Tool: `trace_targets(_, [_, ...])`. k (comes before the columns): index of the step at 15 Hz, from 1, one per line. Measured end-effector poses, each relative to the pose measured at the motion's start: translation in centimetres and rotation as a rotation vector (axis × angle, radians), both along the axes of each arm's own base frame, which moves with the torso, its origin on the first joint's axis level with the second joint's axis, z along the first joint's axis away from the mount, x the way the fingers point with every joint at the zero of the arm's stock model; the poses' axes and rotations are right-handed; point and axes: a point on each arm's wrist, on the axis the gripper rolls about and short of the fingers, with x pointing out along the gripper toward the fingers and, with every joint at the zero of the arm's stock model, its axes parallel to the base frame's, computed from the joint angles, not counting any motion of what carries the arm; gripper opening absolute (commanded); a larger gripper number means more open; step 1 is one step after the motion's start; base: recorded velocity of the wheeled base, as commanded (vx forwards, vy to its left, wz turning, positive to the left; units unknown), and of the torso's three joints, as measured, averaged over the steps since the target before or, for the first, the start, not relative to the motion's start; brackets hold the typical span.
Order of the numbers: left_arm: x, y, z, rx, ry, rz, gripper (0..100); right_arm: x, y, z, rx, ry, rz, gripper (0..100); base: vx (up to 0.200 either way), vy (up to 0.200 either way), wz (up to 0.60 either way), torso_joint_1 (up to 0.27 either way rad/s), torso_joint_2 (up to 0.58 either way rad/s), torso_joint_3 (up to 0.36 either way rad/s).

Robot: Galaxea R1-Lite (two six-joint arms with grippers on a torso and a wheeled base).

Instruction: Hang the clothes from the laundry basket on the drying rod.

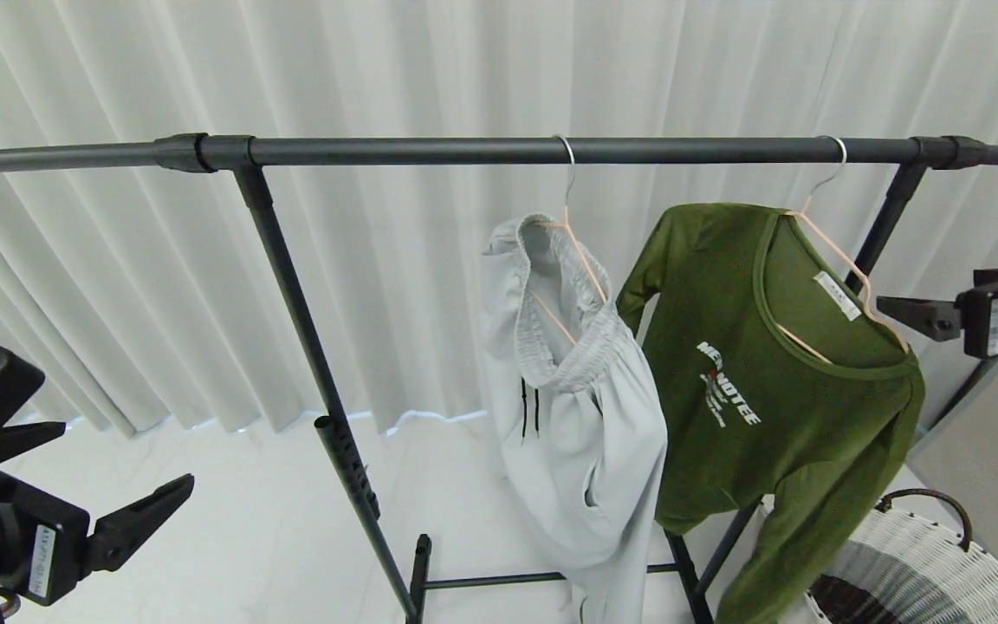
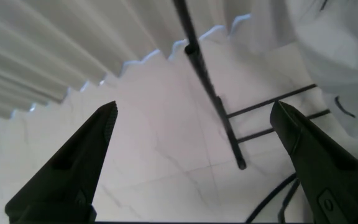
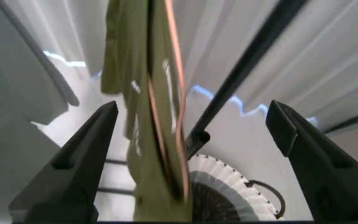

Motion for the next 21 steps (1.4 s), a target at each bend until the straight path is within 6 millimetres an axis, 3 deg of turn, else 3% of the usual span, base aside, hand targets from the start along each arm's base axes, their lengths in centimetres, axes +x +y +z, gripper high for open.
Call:
trace_targets(4, [-1.7,1.1,-0.6,0.014,-0.079,0.129,100,-6.6,-1.5,-1.1,0.003,-0.073,-0.057,100,-0.200,0.000,0.00,-0.007,0.00,0.005])
trace_targets(9, [-5.3,2.2,-2.8,0.023,-0.139,0.287,100,-13.3,-2.5,-4.7,-0.004,-0.058,-0.160,100,-0.200,0.000,0.00,0.004,0.00,0.002])
trace_targets(14, [-9.5,2.0,-6.1,0.029,-0.254,0.335,100,-19.2,-2.1,-8.7,-0.008,-0.052,-0.175,100,0.000,0.000,0.00,0.000,0.00,0.000])
trace_targets(18, [-11.8,1.8,-10.6,0.046,-0.331,0.389,100,-22.2,-1.9,-13.6,-0.027,-0.114,-0.179,100,0.000,0.000,0.00,0.000,0.00,0.000])
trace_targets(21, [-12.2,1.9,-11.8,0.042,-0.372,0.465,100,-22.3,-2.2,-16.9,-0.074,-0.172,-0.329,100,0.000,0.000,0.00,0.000,0.00,0.000])
